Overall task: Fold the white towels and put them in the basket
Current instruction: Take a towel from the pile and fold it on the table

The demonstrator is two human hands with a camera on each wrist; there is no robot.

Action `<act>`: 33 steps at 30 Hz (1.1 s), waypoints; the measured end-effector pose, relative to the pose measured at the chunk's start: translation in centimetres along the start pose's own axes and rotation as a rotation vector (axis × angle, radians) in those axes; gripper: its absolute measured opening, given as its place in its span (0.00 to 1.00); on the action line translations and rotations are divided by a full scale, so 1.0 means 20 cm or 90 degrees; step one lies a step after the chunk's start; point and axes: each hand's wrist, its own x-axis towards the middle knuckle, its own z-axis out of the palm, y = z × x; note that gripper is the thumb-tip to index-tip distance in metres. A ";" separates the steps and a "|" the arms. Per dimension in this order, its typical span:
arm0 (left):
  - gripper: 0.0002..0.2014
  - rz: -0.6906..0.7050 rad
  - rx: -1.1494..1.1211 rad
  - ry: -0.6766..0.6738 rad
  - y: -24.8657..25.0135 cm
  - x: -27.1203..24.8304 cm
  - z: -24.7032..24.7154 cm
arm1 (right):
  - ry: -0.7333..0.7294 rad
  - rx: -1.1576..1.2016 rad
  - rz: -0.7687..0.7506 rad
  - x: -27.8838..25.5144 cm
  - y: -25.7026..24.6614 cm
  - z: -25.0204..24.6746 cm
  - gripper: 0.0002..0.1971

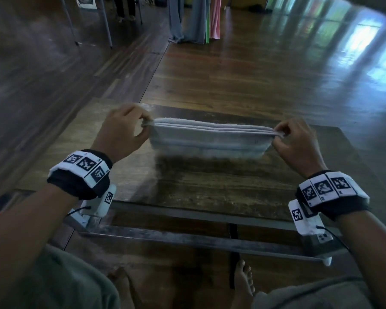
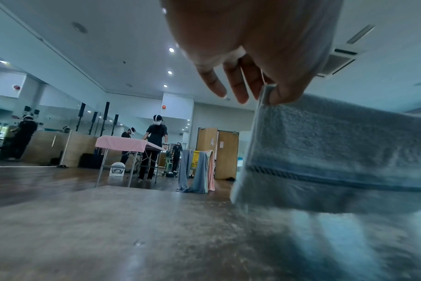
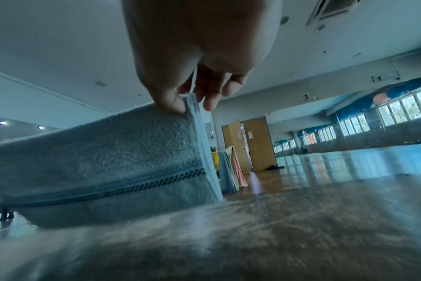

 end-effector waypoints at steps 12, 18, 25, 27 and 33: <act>0.09 0.002 0.081 -0.452 -0.02 -0.28 0.14 | -0.524 -0.042 0.003 -0.28 0.14 0.17 0.09; 0.08 0.019 0.079 -0.385 -0.01 -0.31 0.16 | -0.425 -0.066 -0.022 -0.28 0.14 0.17 0.06; 0.06 -0.036 -0.002 -0.376 0.00 -0.30 0.19 | -0.451 -0.041 -0.047 -0.28 0.09 0.18 0.09; 0.05 -0.048 -0.013 -0.373 -0.01 -0.31 0.19 | -0.448 -0.038 -0.035 -0.28 0.09 0.19 0.09; 0.03 -0.061 -0.019 -0.282 -0.02 -0.29 0.17 | -0.379 -0.008 -0.045 -0.27 0.11 0.18 0.08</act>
